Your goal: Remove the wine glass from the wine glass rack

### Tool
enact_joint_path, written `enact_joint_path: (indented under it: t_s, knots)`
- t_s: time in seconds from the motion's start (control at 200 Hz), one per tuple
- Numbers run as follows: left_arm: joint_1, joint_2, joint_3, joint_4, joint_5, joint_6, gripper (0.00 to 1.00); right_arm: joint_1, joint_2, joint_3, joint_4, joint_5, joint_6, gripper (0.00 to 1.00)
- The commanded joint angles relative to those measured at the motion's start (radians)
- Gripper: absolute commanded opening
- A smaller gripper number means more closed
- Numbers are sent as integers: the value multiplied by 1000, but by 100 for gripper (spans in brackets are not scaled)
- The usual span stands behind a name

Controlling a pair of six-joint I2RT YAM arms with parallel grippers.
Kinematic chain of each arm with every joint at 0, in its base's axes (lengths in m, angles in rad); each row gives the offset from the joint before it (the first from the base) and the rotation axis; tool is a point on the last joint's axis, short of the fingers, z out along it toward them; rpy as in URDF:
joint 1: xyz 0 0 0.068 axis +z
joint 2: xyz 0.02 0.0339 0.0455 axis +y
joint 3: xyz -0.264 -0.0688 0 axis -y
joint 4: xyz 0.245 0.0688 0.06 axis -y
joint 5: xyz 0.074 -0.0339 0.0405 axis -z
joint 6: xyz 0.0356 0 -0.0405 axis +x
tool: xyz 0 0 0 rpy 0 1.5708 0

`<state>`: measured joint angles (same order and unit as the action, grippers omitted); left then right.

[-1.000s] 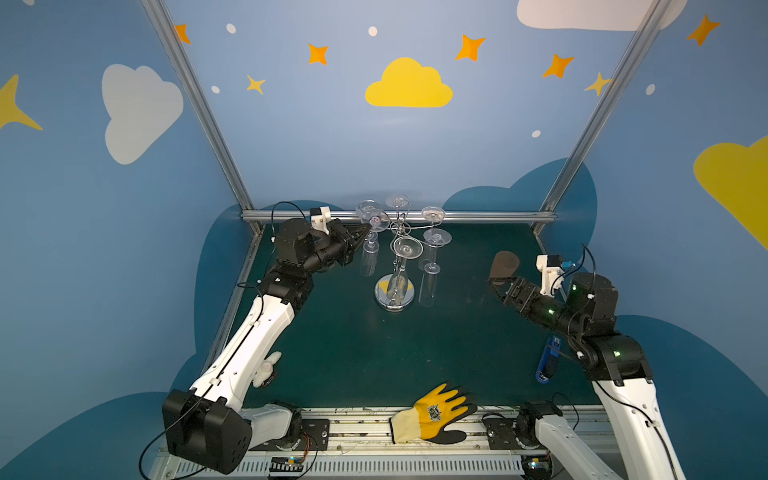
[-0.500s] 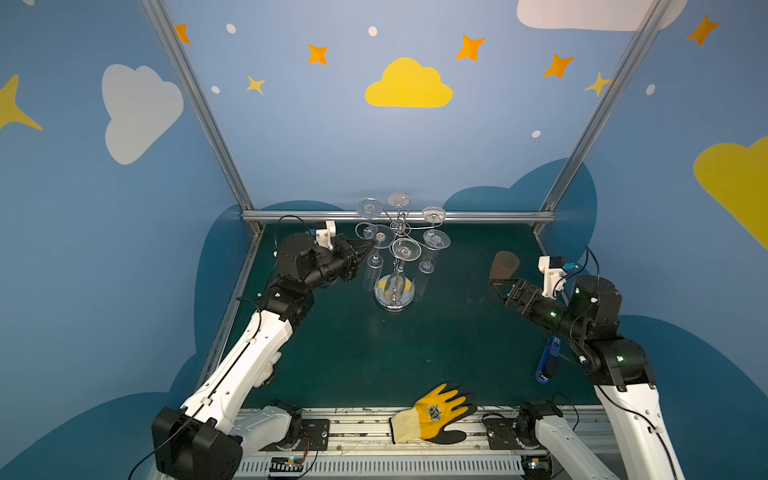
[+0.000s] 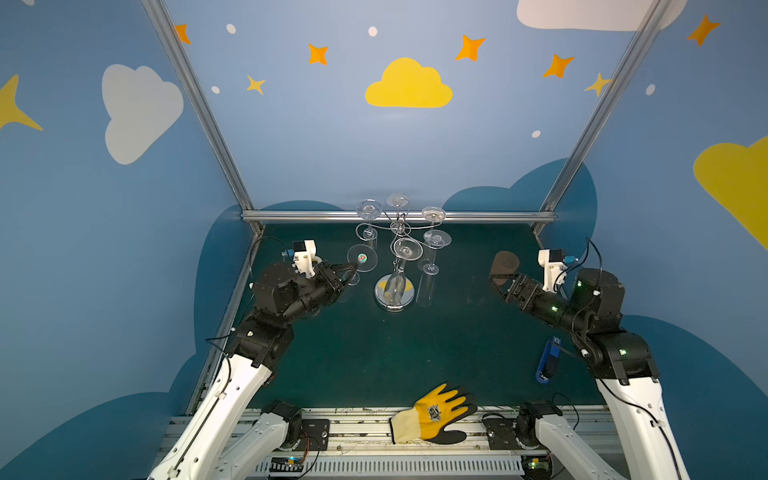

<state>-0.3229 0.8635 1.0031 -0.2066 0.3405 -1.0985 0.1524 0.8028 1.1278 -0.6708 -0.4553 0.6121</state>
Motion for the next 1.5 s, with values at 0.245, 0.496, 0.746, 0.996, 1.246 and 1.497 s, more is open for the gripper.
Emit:
enact_joint_path:
  t_s: [0.245, 0.496, 0.746, 0.996, 1.246, 1.497]
  knots:
    - [-24, -47, 270, -276, -177, 740, 3, 25, 165, 250, 34, -176, -133, 99]
    - [-142, -36, 295, -206, -166, 1336, 3, 145, 338, 474, 85, -317, -150, 98]
    - [-323, 36, 287, -159, -325, 1762, 3, 311, 493, 671, -24, -332, -280, 97]
    - [-479, 84, 242, -66, -441, 1996, 3, 416, 601, 765, -74, -323, -349, 93]
    - [-553, 104, 198, -2, -501, 2091, 3, 483, 661, 795, -90, -278, -382, 86]
    - [-568, 122, 178, 9, -508, 2116, 3, 522, 701, 806, -62, -249, -373, 66]
